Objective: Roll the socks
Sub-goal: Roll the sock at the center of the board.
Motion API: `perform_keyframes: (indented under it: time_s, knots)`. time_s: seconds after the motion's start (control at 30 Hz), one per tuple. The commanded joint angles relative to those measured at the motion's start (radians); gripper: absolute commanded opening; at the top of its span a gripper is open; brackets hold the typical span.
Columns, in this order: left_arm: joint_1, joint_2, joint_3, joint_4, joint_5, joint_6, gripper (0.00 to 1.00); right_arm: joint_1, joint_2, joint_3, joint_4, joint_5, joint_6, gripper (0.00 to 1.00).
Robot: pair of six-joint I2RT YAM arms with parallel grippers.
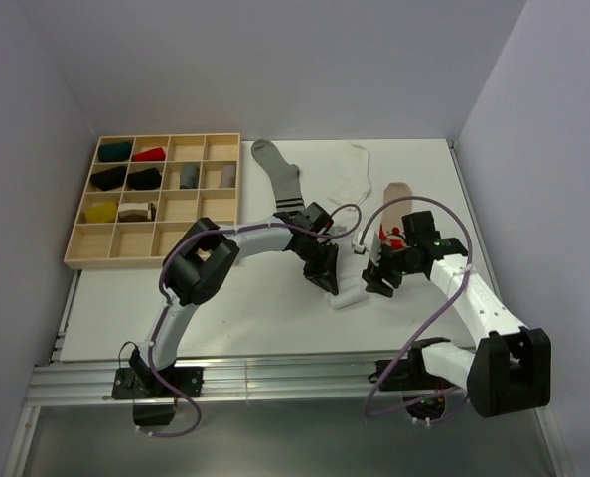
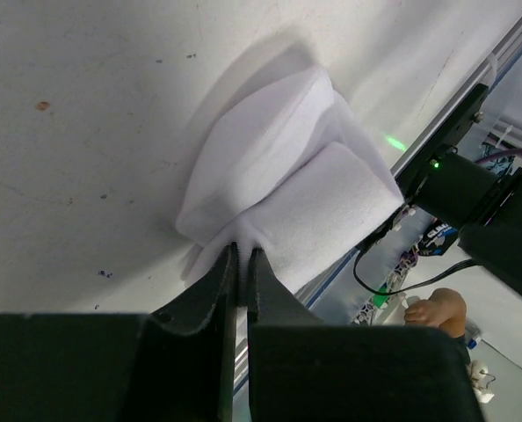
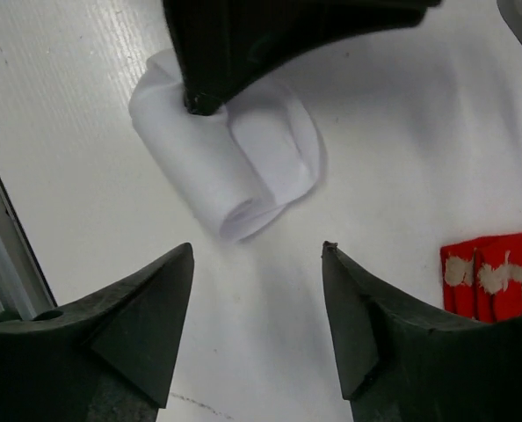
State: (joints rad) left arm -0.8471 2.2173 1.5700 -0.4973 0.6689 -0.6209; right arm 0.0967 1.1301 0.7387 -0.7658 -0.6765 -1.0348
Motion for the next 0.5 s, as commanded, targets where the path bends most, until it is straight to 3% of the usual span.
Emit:
perform_keyframes:
  time_s: [0.0,0.23,0.47]
  knots:
    - [-0.009,0.065,0.004,-0.086,-0.088,0.050,0.00,0.069,-0.058,-0.016,0.014,0.072,-0.045,0.68]
    - [-0.009,0.077,0.013,-0.095,-0.083,0.053,0.00,0.285,-0.108,-0.104,0.103,0.221,-0.027,0.74]
    - [-0.009,0.087,0.015,-0.090,-0.074,0.049,0.00,0.386,-0.128,-0.148,0.190,0.293,-0.007,0.76]
